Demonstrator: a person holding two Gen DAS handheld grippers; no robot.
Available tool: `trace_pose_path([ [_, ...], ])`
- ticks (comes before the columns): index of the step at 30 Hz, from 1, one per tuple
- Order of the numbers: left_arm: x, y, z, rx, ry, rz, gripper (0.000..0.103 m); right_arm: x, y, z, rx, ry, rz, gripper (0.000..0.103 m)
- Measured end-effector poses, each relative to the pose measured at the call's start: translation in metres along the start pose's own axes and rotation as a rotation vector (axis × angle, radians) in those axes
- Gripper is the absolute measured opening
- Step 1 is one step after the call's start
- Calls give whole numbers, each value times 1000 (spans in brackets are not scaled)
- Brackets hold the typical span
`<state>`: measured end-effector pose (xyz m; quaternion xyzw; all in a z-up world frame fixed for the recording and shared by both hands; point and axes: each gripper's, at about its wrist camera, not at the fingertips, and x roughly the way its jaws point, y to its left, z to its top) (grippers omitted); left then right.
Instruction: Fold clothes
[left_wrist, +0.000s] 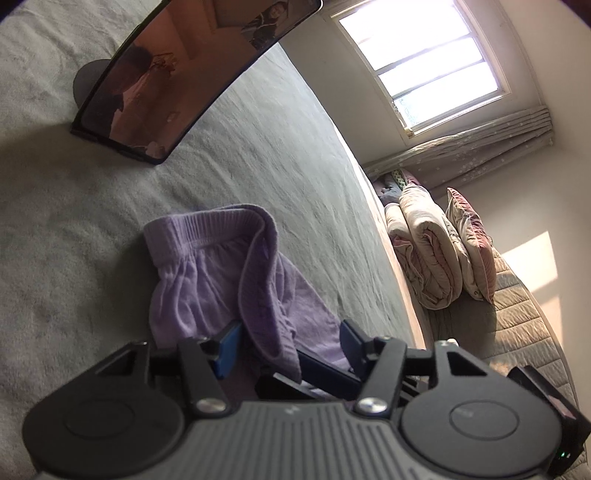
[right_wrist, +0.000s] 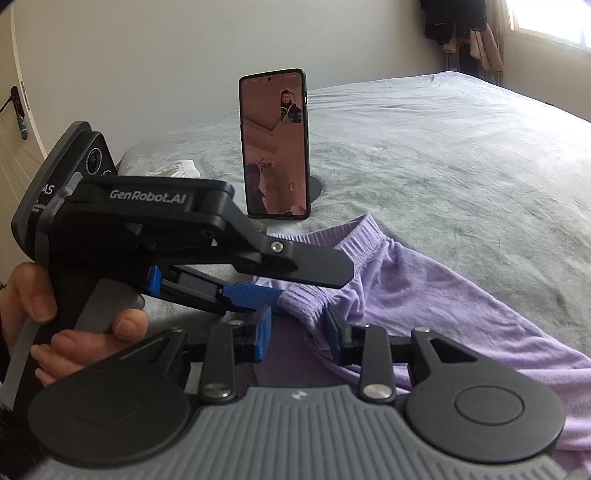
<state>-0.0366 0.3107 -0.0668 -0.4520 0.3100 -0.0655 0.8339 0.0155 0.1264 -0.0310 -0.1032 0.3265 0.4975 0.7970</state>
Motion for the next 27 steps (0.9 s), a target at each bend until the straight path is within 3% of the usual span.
trace_pose_path([
  [4,1,-2,0,3,-35,63,11,-11,-5,-6,-55,22,-62,42],
  [6,-2,-3,3,-6,-60,51,8,-17,-15,-11,-81,40,-114,42],
  [15,-26,-12,15,-34,-209,-63,7,-30,-47,-27,-158,89,-294,42],
  [23,-36,8,21,-53,-229,85,5,-59,-82,-25,-182,114,-369,42],
  [27,-36,14,23,-57,-188,101,5,-72,-109,-26,-203,155,-432,42],
])
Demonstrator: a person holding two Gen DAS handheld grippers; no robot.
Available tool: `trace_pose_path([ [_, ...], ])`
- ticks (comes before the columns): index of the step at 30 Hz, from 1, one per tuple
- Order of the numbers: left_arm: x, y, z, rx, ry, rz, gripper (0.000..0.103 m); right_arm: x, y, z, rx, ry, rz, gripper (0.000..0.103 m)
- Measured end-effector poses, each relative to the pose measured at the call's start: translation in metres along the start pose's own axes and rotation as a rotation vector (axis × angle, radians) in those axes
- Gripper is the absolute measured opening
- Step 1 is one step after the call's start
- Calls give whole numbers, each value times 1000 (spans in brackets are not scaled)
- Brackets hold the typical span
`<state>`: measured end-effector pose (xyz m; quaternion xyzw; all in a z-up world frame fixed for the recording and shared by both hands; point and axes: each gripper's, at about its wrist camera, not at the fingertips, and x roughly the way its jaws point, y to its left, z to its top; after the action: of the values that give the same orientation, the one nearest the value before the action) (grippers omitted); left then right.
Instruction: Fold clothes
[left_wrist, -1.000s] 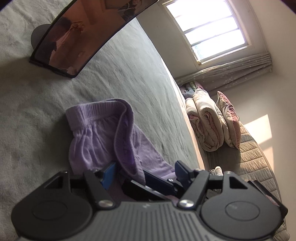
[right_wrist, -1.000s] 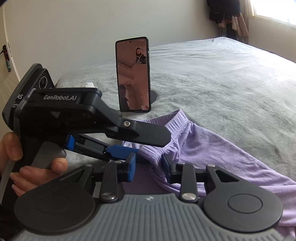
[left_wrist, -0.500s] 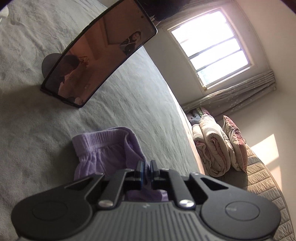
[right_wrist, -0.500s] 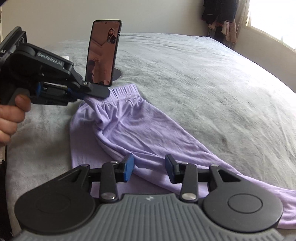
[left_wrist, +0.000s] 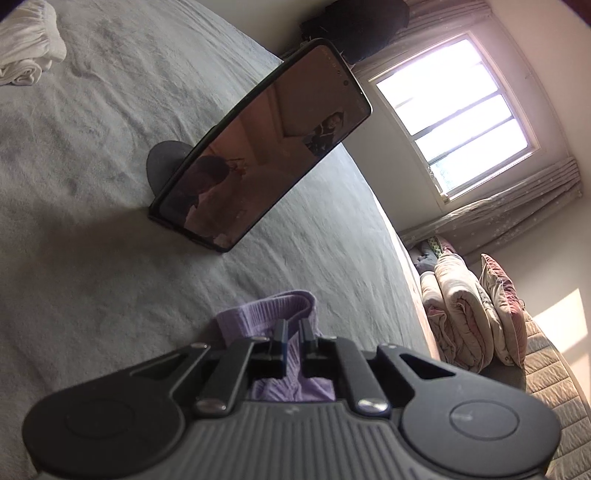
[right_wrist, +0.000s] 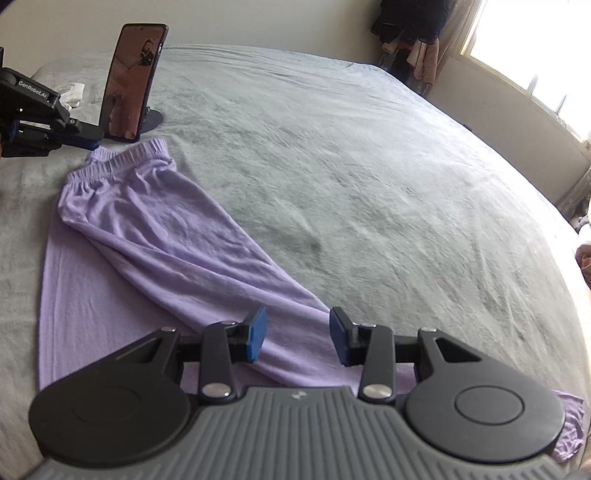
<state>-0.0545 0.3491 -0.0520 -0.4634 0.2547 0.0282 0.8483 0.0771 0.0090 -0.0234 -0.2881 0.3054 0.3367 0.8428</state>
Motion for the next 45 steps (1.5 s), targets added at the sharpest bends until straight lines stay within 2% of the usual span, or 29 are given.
trace_pose_path([
  [2,2,-3,-2,22,43,15,8,2,-15,-4,-2,27,-20,42],
  [3,3,-5,-4,36,63,25,20,3,-20,-6,-6,37,-22,42],
  [4,3,-8,-5,56,76,34,39,3,-25,-7,-14,47,-22,42],
  [5,3,-10,-6,75,88,43,46,4,-29,-8,-22,56,-22,42],
  [9,6,-22,-11,160,125,84,54,6,-45,-11,-55,90,-15,42],
  [11,10,-27,-13,200,145,118,54,12,-51,-11,-78,107,-5,42],
  [15,17,-33,-19,255,150,191,48,27,-59,-9,-116,153,8,39],
  [17,18,-37,-20,283,149,228,40,35,-62,-11,-114,176,21,30],
  [19,17,-39,-20,296,145,257,27,37,-62,-13,-102,182,36,2],
  [21,17,-40,-19,298,144,267,23,33,-60,-14,-99,175,25,2],
  [27,12,-47,-18,297,137,243,21,7,-62,-14,-65,120,-25,1],
  [35,5,-57,-14,277,84,168,20,-45,-56,-19,-35,45,-112,0],
  [36,5,-57,-13,276,76,163,15,-51,-55,-20,-32,38,-126,0],
  [37,6,-57,-12,274,71,160,5,-56,-54,-21,-28,33,-138,0],
  [38,6,-56,-11,271,67,157,5,-61,-53,-22,-24,29,-147,0],
  [45,13,-47,-7,224,50,172,5,-72,-41,-28,-14,49,-105,0],
])
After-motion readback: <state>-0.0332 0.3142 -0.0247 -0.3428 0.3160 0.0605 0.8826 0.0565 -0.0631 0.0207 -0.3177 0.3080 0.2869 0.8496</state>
